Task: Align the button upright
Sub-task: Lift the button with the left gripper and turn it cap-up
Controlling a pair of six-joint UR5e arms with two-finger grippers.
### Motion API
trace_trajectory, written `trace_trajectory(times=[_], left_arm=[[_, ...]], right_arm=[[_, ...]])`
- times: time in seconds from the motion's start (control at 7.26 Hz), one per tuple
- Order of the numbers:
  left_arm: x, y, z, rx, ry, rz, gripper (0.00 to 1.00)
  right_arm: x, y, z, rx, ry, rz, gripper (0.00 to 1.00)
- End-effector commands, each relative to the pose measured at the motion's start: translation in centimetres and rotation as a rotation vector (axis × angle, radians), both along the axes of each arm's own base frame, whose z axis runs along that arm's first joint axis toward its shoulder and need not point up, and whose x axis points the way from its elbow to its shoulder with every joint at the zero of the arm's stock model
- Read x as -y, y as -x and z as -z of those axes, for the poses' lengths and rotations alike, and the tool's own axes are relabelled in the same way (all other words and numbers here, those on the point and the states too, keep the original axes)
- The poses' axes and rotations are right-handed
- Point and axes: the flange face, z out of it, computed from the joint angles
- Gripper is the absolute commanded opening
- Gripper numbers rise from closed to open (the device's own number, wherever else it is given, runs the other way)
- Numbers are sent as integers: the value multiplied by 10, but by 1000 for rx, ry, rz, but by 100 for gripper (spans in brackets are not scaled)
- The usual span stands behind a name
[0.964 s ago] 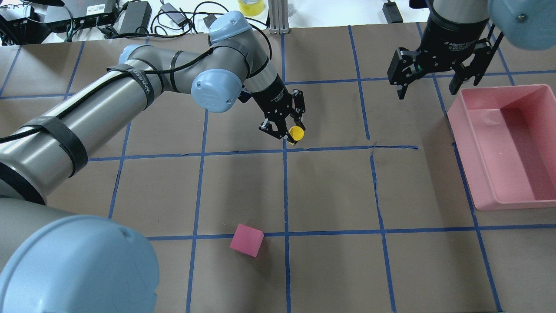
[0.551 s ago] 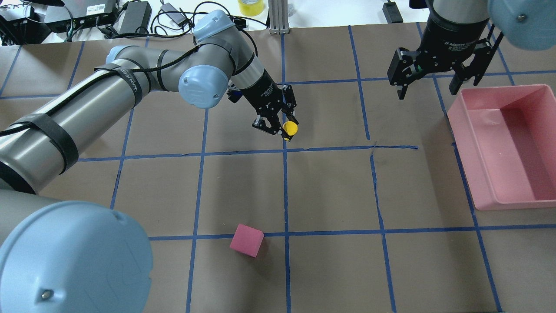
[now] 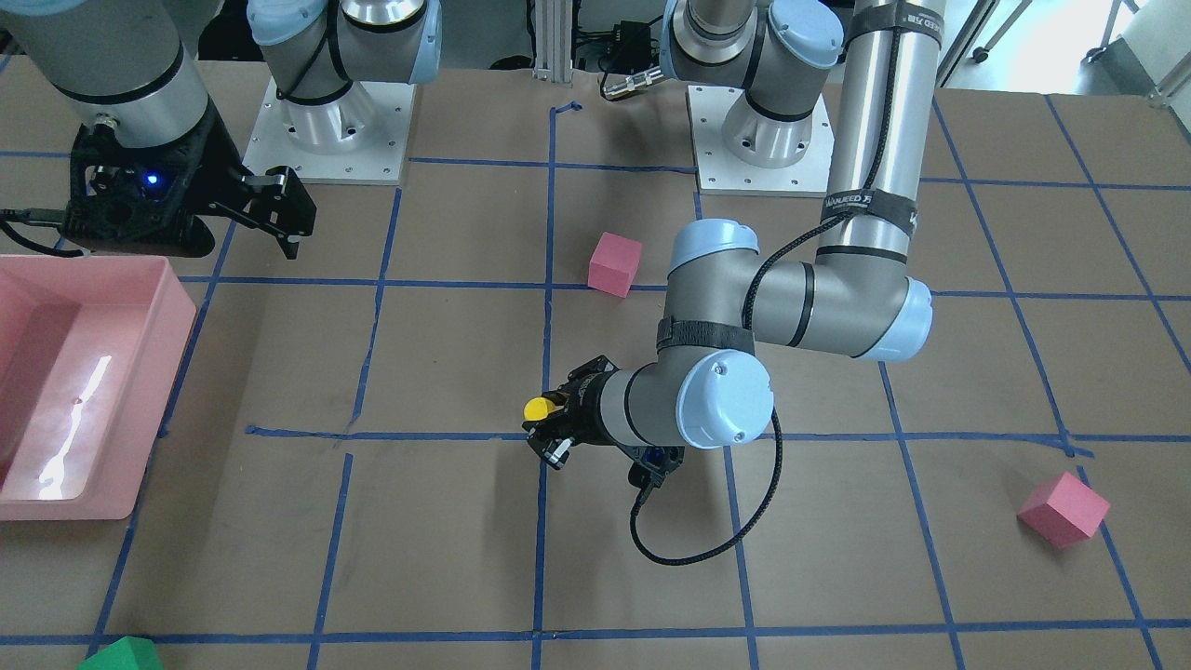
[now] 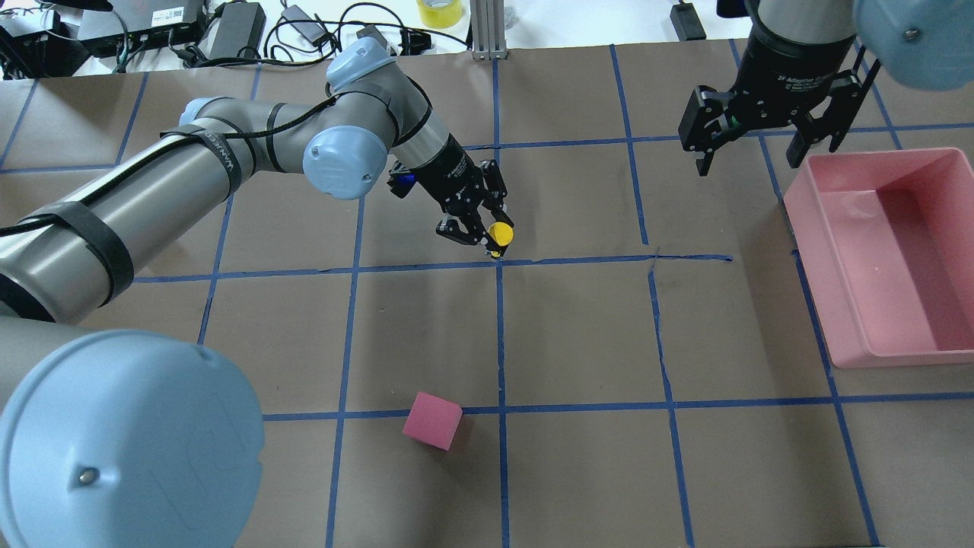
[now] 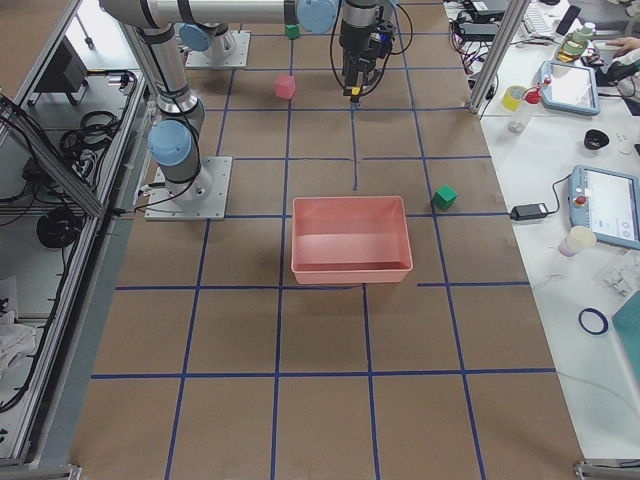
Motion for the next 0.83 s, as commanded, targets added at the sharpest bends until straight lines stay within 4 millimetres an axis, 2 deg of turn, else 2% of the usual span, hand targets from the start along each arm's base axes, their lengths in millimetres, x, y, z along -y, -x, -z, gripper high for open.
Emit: trace_trajectory(times=[0.0,0.14,0.28,0.41,0.69], left_arm=[[-3,-2,8,-1,-13,2,0],[-3,-3,11,2,-17,3,11],[-4,-3,10,0,-13,6,29],[-4,-3,10,-1,-11,8,50],[-4,-3,4,-1,4,12,100]], right_arm=[[0,0,0,0,-1,1,100],[0,0,0,0,-1,1,100],[-1,0,1,0,-2,1,100],[0,0,0,0,-1,1,100],[-1,0,-1,0,2,1,100]])
